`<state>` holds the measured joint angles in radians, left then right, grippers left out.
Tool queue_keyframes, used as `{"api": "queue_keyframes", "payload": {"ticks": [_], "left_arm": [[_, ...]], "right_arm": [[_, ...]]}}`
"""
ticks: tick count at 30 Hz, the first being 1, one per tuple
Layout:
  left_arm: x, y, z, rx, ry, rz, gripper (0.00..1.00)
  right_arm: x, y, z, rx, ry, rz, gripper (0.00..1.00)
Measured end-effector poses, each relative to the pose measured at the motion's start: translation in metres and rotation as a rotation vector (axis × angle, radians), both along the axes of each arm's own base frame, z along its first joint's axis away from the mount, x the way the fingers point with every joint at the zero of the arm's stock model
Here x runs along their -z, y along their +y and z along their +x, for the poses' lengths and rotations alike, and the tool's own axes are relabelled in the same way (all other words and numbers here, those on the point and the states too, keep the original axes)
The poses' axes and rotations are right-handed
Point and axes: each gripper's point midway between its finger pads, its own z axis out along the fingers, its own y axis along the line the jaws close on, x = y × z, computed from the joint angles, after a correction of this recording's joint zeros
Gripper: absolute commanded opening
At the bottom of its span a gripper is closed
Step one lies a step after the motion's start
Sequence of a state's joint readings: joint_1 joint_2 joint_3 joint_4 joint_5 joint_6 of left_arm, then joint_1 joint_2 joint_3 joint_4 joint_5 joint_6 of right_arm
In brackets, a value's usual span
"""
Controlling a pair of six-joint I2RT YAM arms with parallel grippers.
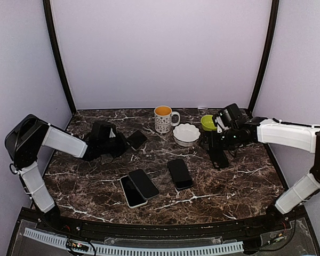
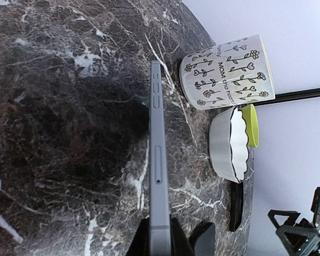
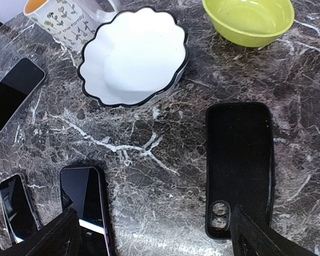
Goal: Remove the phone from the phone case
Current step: Place the phone at the center of the board.
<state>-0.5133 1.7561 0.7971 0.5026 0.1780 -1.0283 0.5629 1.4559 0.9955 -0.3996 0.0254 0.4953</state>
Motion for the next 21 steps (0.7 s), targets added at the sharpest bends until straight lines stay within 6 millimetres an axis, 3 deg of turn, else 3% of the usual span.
{"api": "queue_keyframes", "payload": {"ticks": [3, 8, 16, 21], "left_arm": [[0.001, -0.008, 0.006, 0.001, 0.011, -0.041, 0.02], [0.005, -0.016, 0.011, 0.01, 0.021, -0.086, 0.19], [0.02, -0.02, 0.006, 0.022, 0.067, -0.094, 0.24], [0.031, -0.025, 0.001, 0.033, 0.093, -0.088, 0.35]], "right_arm": [[0.017, 0.014, -0.008, -0.042, 0.039, -0.024, 0.98], [0.044, 0.037, -0.025, -0.112, 0.104, -0.081, 0.99], [0.043, 0.065, -0.031, -0.168, 0.089, -0.119, 0.99], [0.052, 0.077, -0.038, -0.197, 0.101, -0.163, 0.99]]}}
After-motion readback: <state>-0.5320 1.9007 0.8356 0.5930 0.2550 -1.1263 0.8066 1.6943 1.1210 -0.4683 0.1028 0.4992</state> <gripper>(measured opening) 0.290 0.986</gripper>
